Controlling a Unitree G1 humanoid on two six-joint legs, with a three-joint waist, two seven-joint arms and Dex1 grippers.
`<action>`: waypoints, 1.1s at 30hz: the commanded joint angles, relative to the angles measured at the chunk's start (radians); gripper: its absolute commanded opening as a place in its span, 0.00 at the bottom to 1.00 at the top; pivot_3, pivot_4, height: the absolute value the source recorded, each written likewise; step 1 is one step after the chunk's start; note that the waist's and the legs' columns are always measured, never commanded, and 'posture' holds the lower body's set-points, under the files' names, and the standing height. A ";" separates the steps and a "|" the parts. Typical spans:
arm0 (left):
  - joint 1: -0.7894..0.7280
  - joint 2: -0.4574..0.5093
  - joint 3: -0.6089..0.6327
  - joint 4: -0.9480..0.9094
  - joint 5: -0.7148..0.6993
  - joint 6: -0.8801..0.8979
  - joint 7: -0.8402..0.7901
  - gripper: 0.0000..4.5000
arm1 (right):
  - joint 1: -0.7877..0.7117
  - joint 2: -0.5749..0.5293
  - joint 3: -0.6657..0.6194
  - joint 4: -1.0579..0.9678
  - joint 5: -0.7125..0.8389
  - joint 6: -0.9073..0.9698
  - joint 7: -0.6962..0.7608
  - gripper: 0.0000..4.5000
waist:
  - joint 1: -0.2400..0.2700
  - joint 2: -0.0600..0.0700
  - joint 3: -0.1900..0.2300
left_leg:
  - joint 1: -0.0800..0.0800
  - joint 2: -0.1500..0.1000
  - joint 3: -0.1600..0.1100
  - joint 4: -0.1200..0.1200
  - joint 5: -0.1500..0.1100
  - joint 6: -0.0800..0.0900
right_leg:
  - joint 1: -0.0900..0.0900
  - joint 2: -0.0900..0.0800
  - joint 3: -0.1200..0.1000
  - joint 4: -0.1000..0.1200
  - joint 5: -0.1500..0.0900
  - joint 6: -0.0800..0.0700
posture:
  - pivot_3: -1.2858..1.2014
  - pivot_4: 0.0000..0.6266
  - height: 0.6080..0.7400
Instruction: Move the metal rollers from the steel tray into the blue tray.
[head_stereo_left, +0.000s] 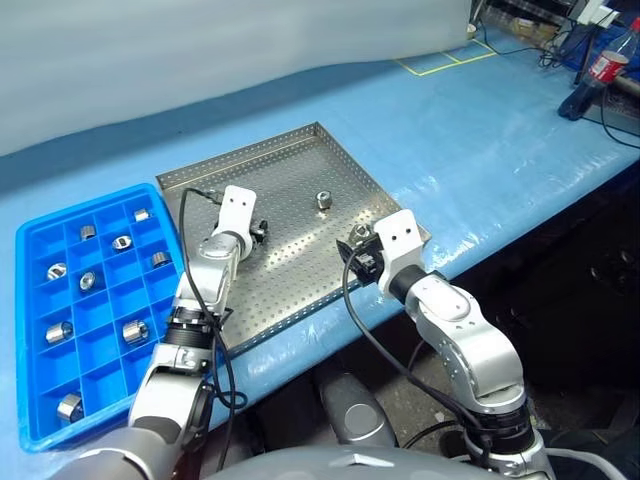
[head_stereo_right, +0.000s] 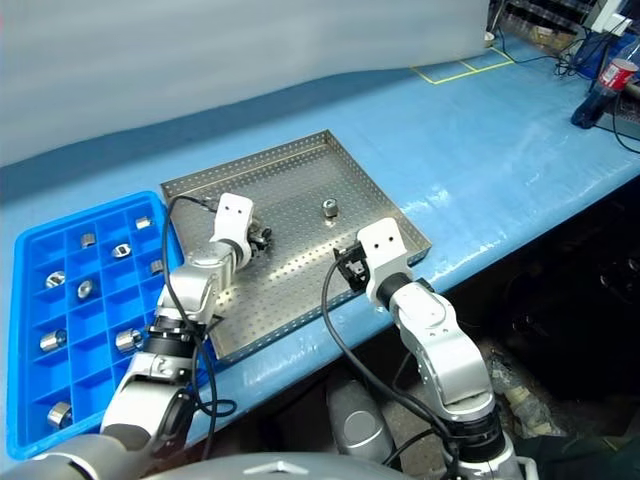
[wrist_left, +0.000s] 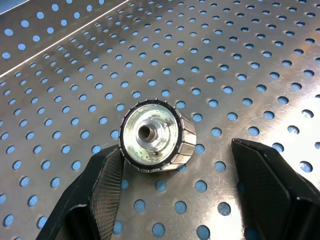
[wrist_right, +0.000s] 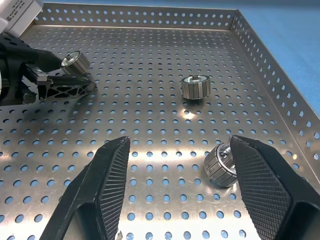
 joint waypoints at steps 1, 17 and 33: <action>0.017 -0.008 0.004 -0.026 -0.012 -0.026 -0.010 0.69 | -0.025 0.005 -0.019 -0.007 0.013 -0.032 0.005 0.75 | 0.001 0.000 0.000 | 0.000 0.000 0.000 0.000 0.000 0.000 | 0.000 0.000 0.000 0.000 0.000 0.000 | 0.35 0.24 1.00; 0.044 -0.001 -0.007 -0.082 -0.041 -0.082 -0.082 0.60 | -0.050 -0.001 -0.019 0.039 0.002 -0.060 0.004 0.75 | 0.004 0.000 0.000 | 0.000 0.000 0.003 0.000 0.000 0.000 | -0.001 0.000 0.002 0.000 0.001 0.001 | 0.35 0.24 1.00; -0.033 -0.053 0.053 0.072 -0.061 -0.100 0.002 0.99 | -0.051 0.009 -0.020 0.063 0.000 -0.068 -0.001 0.75 | 0.007 0.000 0.000 | 0.000 -0.002 0.004 0.000 -0.001 0.002 | -0.001 0.000 0.004 -0.001 0.001 0.003 | 0.35 0.24 1.00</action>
